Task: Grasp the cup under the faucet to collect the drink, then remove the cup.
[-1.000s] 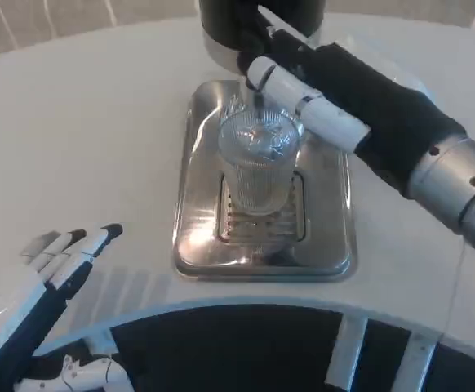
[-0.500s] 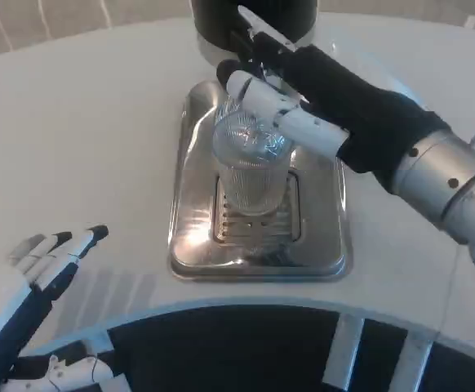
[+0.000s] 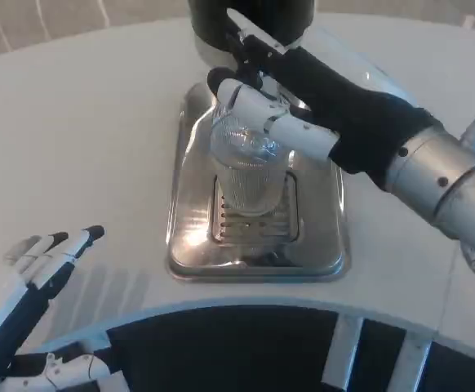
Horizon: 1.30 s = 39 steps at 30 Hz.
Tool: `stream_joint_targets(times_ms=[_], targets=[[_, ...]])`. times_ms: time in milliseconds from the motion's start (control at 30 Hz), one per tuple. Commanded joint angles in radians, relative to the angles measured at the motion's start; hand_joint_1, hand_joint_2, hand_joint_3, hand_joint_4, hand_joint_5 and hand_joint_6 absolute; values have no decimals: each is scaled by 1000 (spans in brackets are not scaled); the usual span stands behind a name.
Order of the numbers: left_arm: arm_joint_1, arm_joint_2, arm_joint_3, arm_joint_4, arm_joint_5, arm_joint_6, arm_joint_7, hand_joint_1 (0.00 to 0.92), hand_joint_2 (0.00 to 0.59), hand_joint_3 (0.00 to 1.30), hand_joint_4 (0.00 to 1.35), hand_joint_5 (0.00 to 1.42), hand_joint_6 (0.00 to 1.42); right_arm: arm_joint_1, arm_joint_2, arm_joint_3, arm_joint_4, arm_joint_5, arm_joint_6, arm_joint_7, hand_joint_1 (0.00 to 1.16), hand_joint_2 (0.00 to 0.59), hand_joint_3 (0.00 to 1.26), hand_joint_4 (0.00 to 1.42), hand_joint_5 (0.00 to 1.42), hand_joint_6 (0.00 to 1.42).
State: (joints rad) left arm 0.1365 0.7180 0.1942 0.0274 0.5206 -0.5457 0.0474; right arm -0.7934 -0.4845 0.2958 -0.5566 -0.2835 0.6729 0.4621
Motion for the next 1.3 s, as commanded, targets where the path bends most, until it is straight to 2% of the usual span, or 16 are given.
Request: stream_joint_targets(times_ms=[33, 233, 400, 700, 967, 1133, 1300], targets=[[-4, 7, -7, 19, -3, -1, -10, 82, 77, 65, 0, 42, 27, 5, -6, 47, -7, -8, -58, 51, 0, 469, 0, 0, 0, 2], [-13, 7, -14, 24, -4, -1, -11, 82, 77, 59, 0, 42, 28, 11, -14, 67, -15, -47, -88, 68, 0, 469, 0, 0, 0, 2], [-17, 4, -19, 21, -8, 2, -14, 82, 77, 58, 0, 42, 28, 12, -36, 88, 0, -90, -145, 78, 0, 469, 0, 0, 0, 2], [-41, -21, -21, 14, -60, 40, -42, 75, 79, 42, 0, 57, 28, 36, -43, 83, -2, -131, -192, 97, 0, 469, 0, 0, 0, 0], [-116, -98, -22, -7, -176, 152, -84, 87, 39, 0, 0, 92, 97, 53, -42, 71, -15, -149, -194, 115, 0, 469, 0, 0, 0, 0], [-180, -146, -40, -9, -206, 214, -98, 130, 33, 0, 0, 107, 134, 58, -41, 67, -20, -155, -190, 121, 0, 469, 0, 0, 0, 0], [-218, -174, -55, -9, -199, 240, -90, 156, 29, 0, 0, 120, 156, 63, -39, 65, -22, -161, -189, 124, 0, 469, 0, 0, 0, 0]])
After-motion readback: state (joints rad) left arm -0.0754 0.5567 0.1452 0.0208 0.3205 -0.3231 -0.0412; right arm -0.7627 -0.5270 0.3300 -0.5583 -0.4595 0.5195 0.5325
